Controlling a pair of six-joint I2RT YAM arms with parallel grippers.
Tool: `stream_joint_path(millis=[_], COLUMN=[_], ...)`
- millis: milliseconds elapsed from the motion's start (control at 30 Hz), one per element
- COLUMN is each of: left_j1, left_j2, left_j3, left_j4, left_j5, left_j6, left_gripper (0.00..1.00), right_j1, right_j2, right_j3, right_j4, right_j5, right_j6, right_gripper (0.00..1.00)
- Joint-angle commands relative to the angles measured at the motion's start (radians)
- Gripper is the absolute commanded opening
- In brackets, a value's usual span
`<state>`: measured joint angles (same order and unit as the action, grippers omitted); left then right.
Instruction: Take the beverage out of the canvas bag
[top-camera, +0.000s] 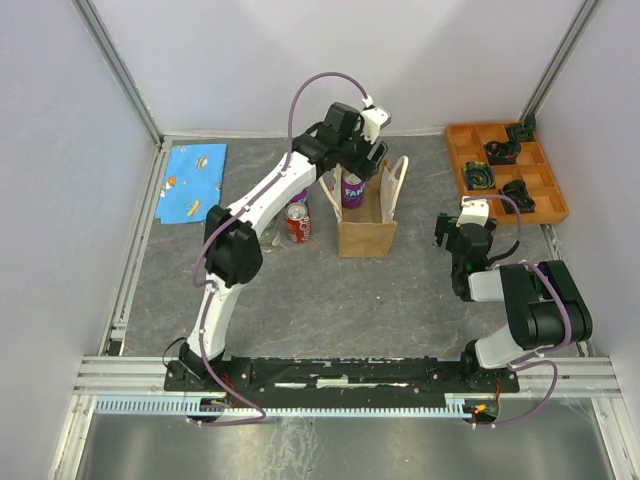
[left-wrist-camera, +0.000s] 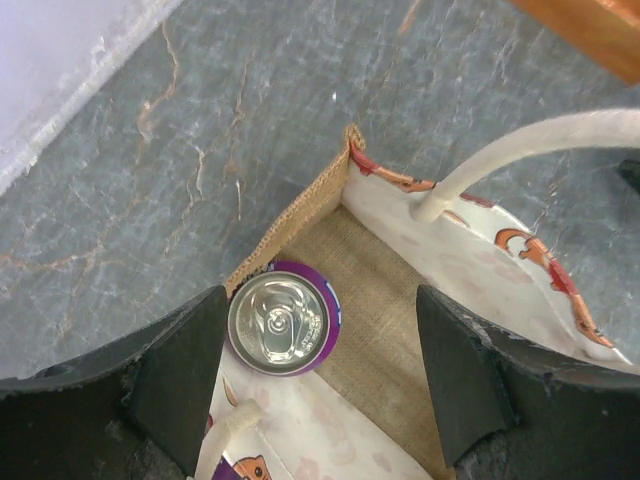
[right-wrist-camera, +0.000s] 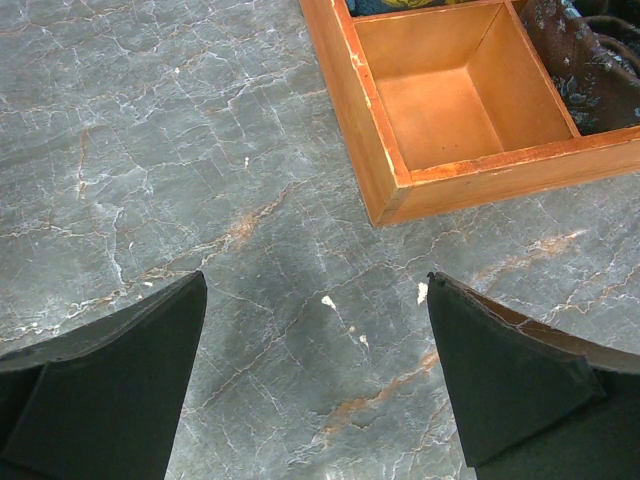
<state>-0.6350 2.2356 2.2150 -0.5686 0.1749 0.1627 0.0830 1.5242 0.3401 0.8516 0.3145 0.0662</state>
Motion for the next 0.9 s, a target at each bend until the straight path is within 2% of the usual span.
stream_joint_path(millis=[0,400,867], left_j1=[0.000,0.000,-0.020], left_j2=[0.036,0.072,0.132], left_j3=[0.094,0.076,0.065], left_j4=[-0.072,-0.103,-0.121], left_j5=[-0.074,-0.178,-0.206], left_j6=[-0.019,-0.007,0.008], left_gripper=[0.82,0.82,0.83], right_j1=[-0.003,-0.004,-0.003], right_j2=[-0.012,-0.013,-0.013], right_j3=[0.017,0.017,0.017], right_j4=[0.032,0.032,0.032], right_j5=[0.004,0.005,0.005], right_j6=[0.006,0.007,0.007], right_gripper=[0.99,0.99,0.99])
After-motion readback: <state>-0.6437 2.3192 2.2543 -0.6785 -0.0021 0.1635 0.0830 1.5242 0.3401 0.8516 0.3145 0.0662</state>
